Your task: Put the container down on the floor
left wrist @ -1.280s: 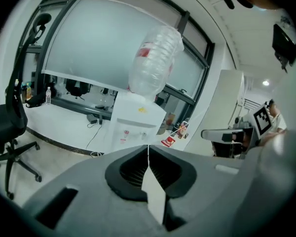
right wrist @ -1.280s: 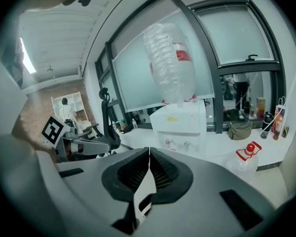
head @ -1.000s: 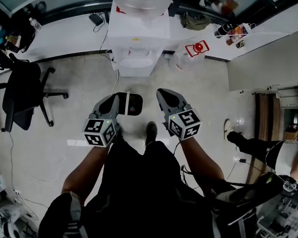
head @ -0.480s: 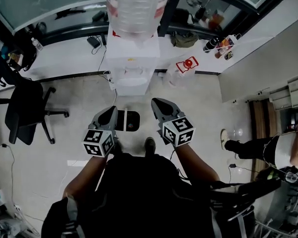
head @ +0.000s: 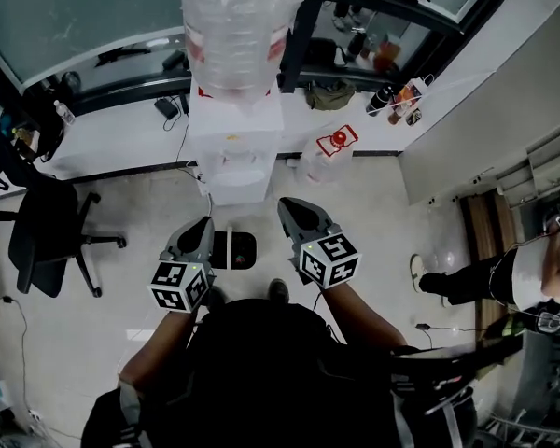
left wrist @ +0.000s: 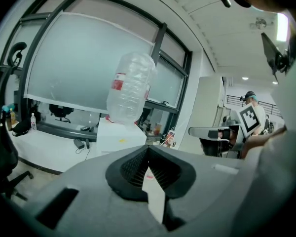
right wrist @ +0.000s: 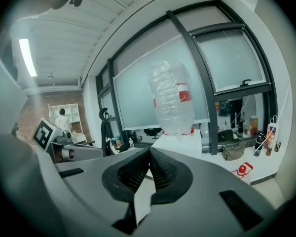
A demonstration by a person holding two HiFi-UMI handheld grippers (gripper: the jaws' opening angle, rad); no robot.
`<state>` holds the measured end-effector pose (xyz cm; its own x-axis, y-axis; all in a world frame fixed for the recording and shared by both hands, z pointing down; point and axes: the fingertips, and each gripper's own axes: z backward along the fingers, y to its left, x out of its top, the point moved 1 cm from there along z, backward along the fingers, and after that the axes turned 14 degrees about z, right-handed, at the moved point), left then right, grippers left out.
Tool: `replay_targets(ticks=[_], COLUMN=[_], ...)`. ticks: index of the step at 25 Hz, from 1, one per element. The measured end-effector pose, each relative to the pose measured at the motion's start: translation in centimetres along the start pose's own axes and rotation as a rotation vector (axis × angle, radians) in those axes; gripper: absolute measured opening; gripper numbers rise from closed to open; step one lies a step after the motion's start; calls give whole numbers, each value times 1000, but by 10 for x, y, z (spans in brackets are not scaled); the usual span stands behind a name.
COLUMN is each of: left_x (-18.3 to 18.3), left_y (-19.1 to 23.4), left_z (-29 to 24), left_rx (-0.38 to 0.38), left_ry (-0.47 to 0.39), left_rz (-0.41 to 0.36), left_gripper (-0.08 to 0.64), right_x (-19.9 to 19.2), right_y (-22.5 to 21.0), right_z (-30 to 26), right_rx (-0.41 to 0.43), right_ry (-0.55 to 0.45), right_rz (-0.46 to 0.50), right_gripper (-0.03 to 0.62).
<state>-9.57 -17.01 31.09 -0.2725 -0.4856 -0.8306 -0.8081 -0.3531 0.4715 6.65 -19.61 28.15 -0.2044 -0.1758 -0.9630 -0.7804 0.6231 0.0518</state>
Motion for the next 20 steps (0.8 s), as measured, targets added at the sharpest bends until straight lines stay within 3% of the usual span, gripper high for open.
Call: replay_targets(ticks=[7,11,20], left_x=[19,34,33], left_y=[-9,-14,-9], left_z=[5,10,18], left_rx=[8,19,52], left_ry=[-23,-62,-65], left_rz=[-42,-104,-100], left_gripper=[11,11,11], right_x=[16,28,33], right_y=[-7,-6,0], right_z=[8,8,8], right_rx=[-39,-41,-28], right_ry=[-9,-25,-36], right_rz=[32,58,68], right_gripper=[8,8,8])
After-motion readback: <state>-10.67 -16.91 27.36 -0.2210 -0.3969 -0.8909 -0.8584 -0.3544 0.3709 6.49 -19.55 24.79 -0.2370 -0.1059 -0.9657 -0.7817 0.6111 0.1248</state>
